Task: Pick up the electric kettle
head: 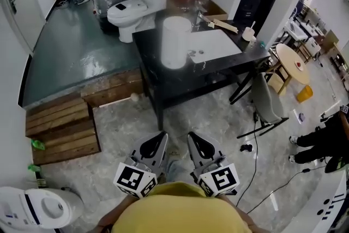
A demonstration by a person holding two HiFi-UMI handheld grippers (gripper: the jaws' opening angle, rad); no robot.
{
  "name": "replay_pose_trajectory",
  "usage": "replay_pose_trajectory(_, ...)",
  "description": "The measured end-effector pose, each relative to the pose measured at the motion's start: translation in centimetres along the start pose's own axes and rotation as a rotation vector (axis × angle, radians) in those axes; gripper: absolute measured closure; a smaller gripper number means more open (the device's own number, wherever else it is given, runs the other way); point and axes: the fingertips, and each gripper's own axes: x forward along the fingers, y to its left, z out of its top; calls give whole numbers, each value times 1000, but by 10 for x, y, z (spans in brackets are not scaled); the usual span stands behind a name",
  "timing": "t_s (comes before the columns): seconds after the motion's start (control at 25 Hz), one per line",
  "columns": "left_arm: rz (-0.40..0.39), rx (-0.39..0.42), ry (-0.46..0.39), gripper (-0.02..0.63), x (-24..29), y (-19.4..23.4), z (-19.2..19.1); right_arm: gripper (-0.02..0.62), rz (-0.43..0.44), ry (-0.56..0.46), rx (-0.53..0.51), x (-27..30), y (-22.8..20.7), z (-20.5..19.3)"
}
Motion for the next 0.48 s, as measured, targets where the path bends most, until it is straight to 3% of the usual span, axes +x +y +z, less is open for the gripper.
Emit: replay_pose_trajectory(0.48,32,6,-29,597,100,52,26,577,51,0,-17,84,-83,28)
